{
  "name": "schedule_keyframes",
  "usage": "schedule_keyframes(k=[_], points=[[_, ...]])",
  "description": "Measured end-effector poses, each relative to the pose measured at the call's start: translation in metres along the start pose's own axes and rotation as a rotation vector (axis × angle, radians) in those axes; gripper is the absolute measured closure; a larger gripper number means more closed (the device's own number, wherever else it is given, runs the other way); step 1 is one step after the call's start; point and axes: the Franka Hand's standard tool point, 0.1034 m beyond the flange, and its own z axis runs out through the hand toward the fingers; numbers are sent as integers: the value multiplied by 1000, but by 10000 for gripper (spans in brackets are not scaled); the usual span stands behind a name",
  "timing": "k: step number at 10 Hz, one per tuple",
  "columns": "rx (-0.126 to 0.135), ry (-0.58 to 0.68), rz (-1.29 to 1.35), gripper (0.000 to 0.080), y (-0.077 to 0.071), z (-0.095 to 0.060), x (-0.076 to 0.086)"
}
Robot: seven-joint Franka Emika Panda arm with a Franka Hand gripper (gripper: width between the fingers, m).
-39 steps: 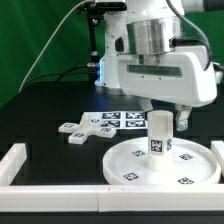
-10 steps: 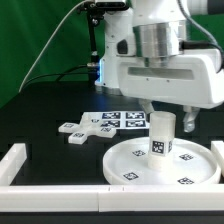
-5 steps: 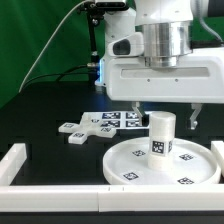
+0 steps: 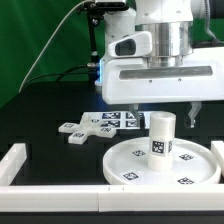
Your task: Assemble round table
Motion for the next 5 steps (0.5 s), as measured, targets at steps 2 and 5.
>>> schedule_keyframes(k=[2,5], points=[[-31,46,-272,150,9,-1,4],[-27,42,-177,392,8,0,3]])
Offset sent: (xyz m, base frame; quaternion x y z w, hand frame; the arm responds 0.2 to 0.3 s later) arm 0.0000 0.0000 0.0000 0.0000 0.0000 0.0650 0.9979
